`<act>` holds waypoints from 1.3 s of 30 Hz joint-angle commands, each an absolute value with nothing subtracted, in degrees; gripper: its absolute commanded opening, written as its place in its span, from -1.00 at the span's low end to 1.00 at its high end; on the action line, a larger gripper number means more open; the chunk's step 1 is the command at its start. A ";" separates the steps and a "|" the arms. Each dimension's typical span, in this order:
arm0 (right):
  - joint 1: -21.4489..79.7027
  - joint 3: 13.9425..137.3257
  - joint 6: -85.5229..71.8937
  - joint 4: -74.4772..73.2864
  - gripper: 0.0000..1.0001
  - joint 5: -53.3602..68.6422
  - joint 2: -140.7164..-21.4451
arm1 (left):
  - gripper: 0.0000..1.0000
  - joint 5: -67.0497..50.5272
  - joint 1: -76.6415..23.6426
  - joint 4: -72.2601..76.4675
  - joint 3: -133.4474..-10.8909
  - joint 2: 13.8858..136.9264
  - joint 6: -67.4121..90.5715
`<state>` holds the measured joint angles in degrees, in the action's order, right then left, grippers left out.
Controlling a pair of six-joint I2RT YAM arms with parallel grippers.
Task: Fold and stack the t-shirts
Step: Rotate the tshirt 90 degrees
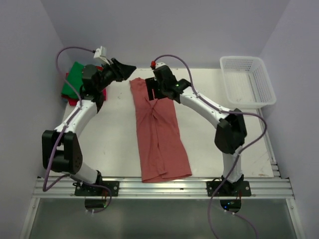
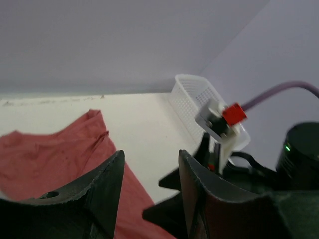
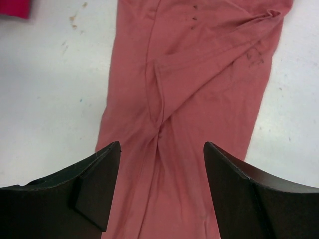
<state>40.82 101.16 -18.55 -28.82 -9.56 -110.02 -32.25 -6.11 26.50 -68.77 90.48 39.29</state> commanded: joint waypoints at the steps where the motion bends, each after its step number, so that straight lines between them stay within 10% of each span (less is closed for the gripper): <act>1: 39.91 112.91 -11.79 -37.34 0.42 -5.29 -121.85 | 0.02 -24.09 -5.98 20.30 -57.68 86.24 36.38; 15: 37.79 141.84 -4.85 -40.69 0.35 2.28 -145.54 | 0.00 -24.17 -9.57 17.76 -39.11 72.34 35.16; 39: 34.98 138.61 -1.41 -30.24 0.13 1.58 -148.01 | -0.03 -21.62 -12.39 14.68 -33.93 70.22 32.96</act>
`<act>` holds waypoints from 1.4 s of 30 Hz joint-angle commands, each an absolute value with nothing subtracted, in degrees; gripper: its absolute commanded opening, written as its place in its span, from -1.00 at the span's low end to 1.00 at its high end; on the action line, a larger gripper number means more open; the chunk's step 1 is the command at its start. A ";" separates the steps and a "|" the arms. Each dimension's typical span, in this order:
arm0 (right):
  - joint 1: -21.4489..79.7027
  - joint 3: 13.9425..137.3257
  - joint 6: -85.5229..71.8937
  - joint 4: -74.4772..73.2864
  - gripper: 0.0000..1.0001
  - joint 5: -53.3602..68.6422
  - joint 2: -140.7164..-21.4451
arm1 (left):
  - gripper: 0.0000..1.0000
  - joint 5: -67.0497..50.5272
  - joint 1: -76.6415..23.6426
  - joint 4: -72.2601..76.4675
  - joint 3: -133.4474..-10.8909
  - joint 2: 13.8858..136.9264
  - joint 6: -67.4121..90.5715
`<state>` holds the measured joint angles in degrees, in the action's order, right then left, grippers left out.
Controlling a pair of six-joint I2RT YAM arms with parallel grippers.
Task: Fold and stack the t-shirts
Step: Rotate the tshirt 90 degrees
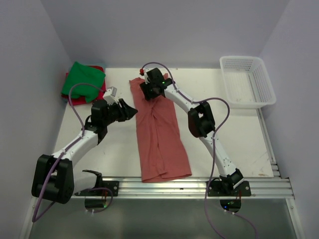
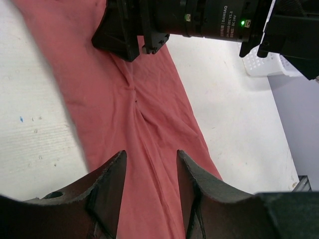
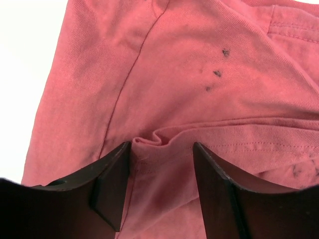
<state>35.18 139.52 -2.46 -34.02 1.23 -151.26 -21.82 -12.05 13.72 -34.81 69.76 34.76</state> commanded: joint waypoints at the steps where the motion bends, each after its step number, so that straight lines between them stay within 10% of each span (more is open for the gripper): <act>1: 34.98 138.52 -1.41 -29.89 0.11 1.15 -147.75 | -0.04 -21.80 -12.39 14.76 -33.84 70.31 32.87; 9: 35.07 135.28 -2.90 -29.27 -0.36 -3.08 -145.99 | -0.06 -21.80 -12.66 14.77 -33.14 70.75 32.78; 36: 36.38 108.72 -14.76 -24.60 -0.35 -22.85 -127.71 | -0.12 -22.24 -13.27 16.35 -31.82 73.92 32.61; 42: 37.70 102.84 -19.42 -25.23 -0.60 -25.48 -123.67 | -0.13 -21.71 -13.27 16.00 -31.90 74.27 32.52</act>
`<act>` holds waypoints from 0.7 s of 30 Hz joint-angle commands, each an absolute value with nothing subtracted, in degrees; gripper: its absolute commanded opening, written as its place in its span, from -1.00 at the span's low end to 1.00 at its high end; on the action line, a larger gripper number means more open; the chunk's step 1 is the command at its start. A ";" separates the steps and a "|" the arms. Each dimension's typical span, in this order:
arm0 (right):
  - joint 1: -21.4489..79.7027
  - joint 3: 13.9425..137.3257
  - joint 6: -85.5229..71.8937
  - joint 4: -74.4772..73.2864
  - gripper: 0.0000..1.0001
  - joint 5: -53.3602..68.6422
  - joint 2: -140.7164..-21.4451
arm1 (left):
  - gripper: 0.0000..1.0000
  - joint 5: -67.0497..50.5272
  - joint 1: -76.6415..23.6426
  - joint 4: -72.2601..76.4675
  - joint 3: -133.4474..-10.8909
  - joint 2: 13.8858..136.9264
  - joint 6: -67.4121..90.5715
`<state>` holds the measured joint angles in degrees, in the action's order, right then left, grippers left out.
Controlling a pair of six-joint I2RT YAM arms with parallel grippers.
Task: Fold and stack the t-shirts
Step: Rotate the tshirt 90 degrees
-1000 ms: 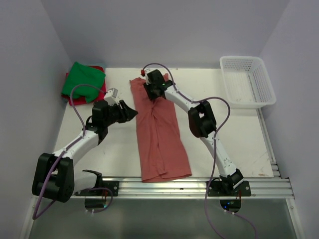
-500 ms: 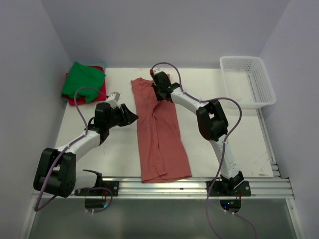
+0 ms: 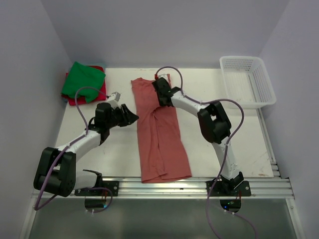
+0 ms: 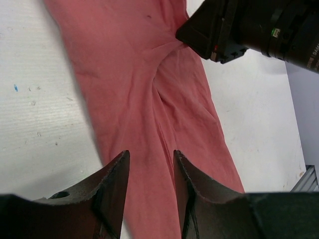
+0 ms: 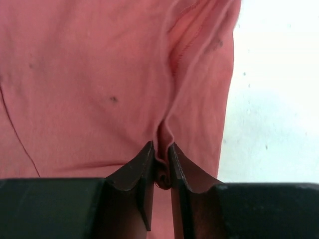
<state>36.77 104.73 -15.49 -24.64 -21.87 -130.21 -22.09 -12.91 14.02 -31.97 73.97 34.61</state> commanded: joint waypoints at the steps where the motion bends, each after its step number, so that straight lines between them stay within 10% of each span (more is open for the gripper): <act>1: 38.40 100.83 -19.60 -24.96 -0.64 -25.75 -122.10 | -0.13 -21.80 -13.27 16.00 -31.90 74.44 32.52; 8: 39.46 94.40 -21.44 -22.85 -0.71 -27.42 -118.04 | -0.14 -21.97 -13.27 16.17 -31.82 74.53 32.61; 16: 40.60 96.15 -22.41 -28.12 0.33 -29.96 -118.12 | -0.14 -22.15 -13.27 16.17 -31.64 74.88 32.69; 21: 40.78 95.19 -22.68 -26.30 0.35 -32.34 -116.11 | -0.12 -22.85 -13.27 16.87 -31.73 74.97 32.87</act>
<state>40.32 94.48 -21.58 -27.40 -28.62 -120.66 -22.13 -12.91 14.04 -31.97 74.70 34.61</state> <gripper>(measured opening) 0.677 0.438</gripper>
